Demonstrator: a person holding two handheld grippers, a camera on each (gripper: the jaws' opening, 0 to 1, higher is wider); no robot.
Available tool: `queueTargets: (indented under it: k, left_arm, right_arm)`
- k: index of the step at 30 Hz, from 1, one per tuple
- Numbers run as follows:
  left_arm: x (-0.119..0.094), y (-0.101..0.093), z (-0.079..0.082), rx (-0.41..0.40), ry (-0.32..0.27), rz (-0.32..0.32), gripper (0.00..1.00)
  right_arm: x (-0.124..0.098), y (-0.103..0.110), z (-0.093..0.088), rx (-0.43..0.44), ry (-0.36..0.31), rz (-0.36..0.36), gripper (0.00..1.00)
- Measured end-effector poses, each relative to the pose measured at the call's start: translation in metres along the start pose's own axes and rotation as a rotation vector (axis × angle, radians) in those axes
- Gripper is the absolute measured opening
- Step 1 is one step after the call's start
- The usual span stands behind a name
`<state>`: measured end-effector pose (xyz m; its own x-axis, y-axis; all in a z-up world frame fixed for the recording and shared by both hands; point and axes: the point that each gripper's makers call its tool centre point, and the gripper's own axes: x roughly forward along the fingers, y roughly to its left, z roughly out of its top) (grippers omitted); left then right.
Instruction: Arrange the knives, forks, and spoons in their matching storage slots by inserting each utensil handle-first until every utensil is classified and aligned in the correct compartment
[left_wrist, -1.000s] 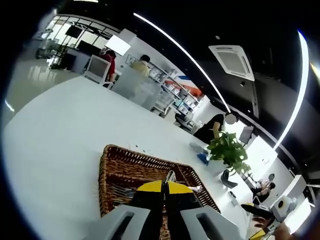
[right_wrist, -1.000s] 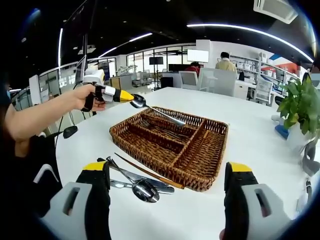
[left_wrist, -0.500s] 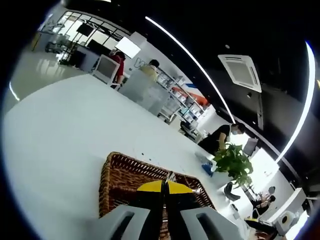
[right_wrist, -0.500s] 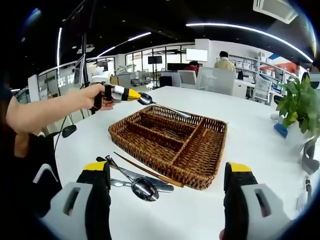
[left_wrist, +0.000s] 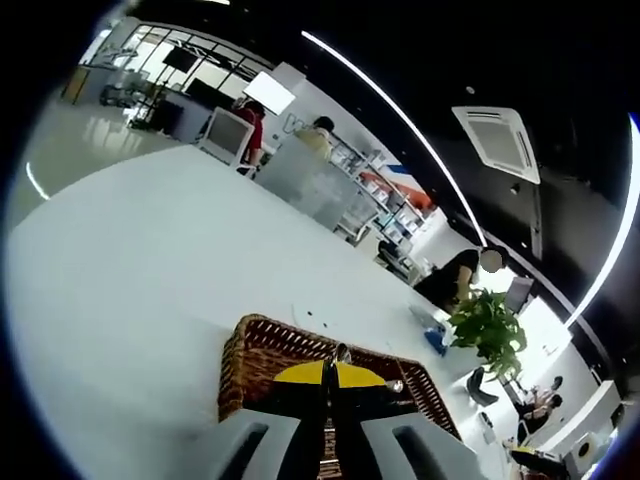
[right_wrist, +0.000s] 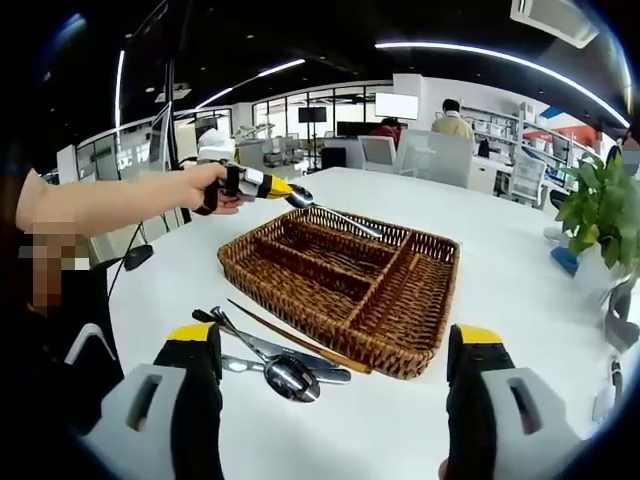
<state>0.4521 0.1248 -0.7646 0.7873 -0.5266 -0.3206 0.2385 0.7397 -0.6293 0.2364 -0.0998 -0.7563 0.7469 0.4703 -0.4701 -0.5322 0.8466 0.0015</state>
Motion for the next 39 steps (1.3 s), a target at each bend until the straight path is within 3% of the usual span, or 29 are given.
queueTargets:
  k: [9,12,26,34,39]
  left_arm:
    - [0.014,0.011,-0.002,-0.051,-0.006,0.02,0.0]
    - [0.018,0.013,-0.004,-0.008,0.0,0.037,0.0]
    - [0.036,0.022,-0.008,0.029,0.007,0.068,0.0]
    - [0.042,0.031,-0.012,0.175,0.032,0.146,0.01]
    - [0.045,0.038,-0.009,0.31,0.065,0.216,0.03]
  right_arm:
    - [-0.001,-0.003,-0.003,-0.001,0.013,-0.006,0.95]
    - [-0.001,-0.001,-0.004,-0.005,0.016,-0.004,0.95]
    - [0.0,0.002,-0.008,-0.011,0.036,-0.003,0.95]
    - [-0.002,0.001,-0.009,-0.002,0.036,-0.006,0.94]
    - [-0.002,0.001,-0.01,-0.001,0.036,-0.005,0.94]
